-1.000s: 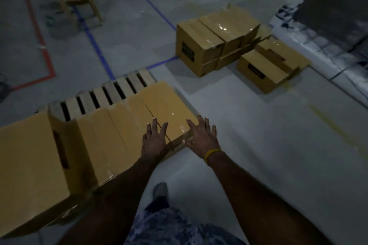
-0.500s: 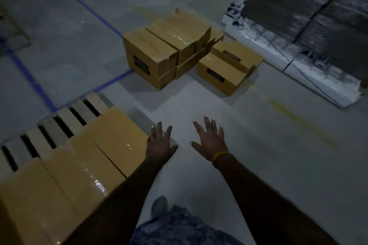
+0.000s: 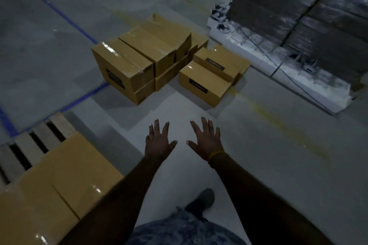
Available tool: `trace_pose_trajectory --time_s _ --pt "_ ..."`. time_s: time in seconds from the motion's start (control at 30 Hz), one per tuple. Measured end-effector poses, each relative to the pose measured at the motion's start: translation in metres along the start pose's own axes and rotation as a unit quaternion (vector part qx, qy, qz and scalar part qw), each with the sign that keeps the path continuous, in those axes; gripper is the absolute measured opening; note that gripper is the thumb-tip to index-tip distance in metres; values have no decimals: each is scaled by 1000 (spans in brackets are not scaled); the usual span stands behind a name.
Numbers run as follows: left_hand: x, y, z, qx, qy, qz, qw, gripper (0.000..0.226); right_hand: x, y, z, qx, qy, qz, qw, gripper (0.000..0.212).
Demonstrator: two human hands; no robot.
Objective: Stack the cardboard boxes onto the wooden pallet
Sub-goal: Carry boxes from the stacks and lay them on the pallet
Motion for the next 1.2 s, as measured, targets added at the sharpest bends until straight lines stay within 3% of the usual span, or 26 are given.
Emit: trace_pose_trajectory --time_s 0.33,0.57,1.2 --pt "-143 -150 -12 -22 16 24 999 82 -163 -137 90 -5 -8 1 1000 79" --pt "-204 -249 -21 -26 -5 25 999 82 -227 -223 126 -13 -9 3 1000 78" --pt "-222 -581 -10 -33 38 86 995 81 -297 -551 200 44 52 47 997 80"
Point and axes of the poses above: each hand's wrist, its own y-axis away from the middle knuckle, its own z-axis out of the back of the hand, x = y × z, the point moved 10 cm from there along -y, towards the middle knuckle, and after that the axes turned 9 degrees about -z, right-handed, at the moved point
